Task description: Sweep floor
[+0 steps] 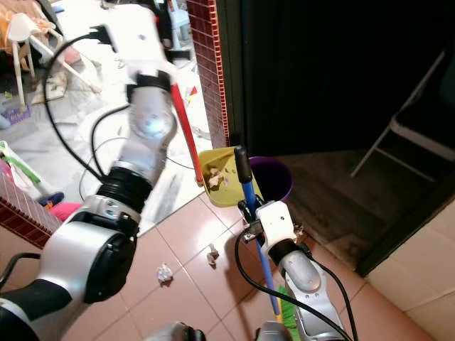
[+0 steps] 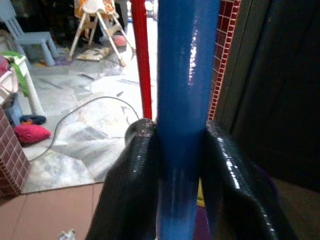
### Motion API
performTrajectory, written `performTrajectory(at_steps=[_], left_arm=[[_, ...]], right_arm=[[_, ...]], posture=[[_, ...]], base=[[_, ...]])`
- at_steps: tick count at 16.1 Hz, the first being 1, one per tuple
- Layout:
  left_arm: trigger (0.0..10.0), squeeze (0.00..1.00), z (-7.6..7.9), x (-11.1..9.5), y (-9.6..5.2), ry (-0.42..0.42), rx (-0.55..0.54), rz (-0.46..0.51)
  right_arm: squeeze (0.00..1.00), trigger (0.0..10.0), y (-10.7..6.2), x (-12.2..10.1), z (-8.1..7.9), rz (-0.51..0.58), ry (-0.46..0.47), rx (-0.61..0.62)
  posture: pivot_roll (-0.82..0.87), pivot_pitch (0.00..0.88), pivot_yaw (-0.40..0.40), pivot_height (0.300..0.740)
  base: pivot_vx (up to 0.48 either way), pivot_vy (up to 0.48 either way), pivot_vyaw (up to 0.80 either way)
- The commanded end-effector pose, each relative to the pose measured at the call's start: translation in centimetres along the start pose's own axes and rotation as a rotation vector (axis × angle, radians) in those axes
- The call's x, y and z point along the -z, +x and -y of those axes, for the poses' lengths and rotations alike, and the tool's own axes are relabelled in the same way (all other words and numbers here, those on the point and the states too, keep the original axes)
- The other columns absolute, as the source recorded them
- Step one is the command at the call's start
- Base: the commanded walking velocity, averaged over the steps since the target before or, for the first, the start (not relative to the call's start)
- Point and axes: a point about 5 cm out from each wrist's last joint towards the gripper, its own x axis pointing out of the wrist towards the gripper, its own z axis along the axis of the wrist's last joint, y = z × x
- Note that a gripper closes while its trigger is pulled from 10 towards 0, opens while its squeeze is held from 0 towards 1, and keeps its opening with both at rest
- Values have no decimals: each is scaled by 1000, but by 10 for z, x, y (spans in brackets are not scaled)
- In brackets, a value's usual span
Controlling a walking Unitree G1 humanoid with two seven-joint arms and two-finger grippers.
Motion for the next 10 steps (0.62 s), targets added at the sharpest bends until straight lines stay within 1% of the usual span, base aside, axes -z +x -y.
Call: performTrajectory(at_steps=[1,3,5,6,9,10], left_arm=[[10000,0,16,-21,7,30,91,136],[10000,0,41,-23,-5,36,255,186],[10000,0,58,-21,-16,28,377,207],[10000,0,65,-20,-22,34,420,218],[10000,0,78,-22,-34,48,512,287],[10000,0,87,-22,-47,57,570,327]], right_arm=[[0,10000,5,-13,-3,65,1,12],[0,10000,6,-14,-4,73,7,19],[0,10000,6,-14,-5,80,15,26],[0,10000,7,-14,-6,82,18,27],[0,10000,7,-15,-6,88,22,32],[0,10000,6,-16,-6,90,24,33]], posture=[[-266,0,184,740],[-263,0,195,740],[-260,0,202,740],[-260,0,206,740],[-261,0,207,740],[-264,0,208,740]], base=[[0,0,0],[0,0,0],[0,0,0],[0,0,0],[0,0,0],[0,0,0]])
